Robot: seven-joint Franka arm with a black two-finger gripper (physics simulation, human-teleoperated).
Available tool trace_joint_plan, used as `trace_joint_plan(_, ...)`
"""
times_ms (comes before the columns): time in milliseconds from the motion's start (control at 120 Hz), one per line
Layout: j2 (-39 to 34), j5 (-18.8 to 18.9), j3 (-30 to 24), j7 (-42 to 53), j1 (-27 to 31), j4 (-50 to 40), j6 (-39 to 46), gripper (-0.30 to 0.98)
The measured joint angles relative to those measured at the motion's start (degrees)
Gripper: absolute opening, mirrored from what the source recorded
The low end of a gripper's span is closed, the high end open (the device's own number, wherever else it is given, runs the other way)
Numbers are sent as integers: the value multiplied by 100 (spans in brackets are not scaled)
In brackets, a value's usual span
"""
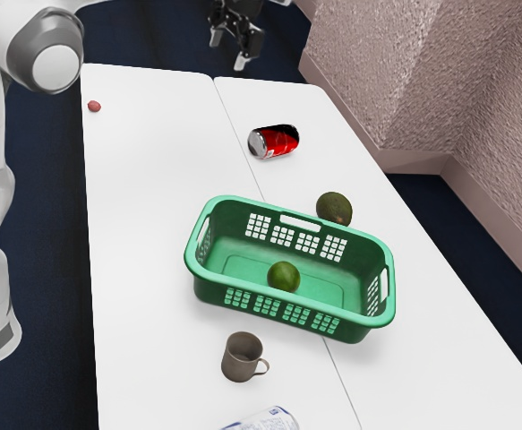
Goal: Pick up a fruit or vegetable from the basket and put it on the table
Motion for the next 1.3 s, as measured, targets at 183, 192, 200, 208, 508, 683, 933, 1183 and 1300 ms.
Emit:
trace_joint_plan(183,-721,-17,-134,103,-257,799,-41,69)
trace_joint_plan(192,-771,-19,-164,109,-264,842,-43,69)
trace_joint_plan(200,-812,-21,-193,115,-266,877,-47,69)
trace_joint_plan(208,-844,-21,-226,121,-261,893,-56,69)
trace_joint_plan(508,-907,-27,-473,224,-934,-80,-1126,69)
trace_joint_plan(683,-441,-420,-805,7,-537,-39,-1223,69)
trace_joint_plan(933,335,-594,-1733,-1015,-2018,-206,9,68)
trace_joint_plan(1183,304,-624,-2555,-2201,-1025,-597,453,69)
trace_joint_plan(1300,569,-609,-4025,-2597,618,-280,356,69)
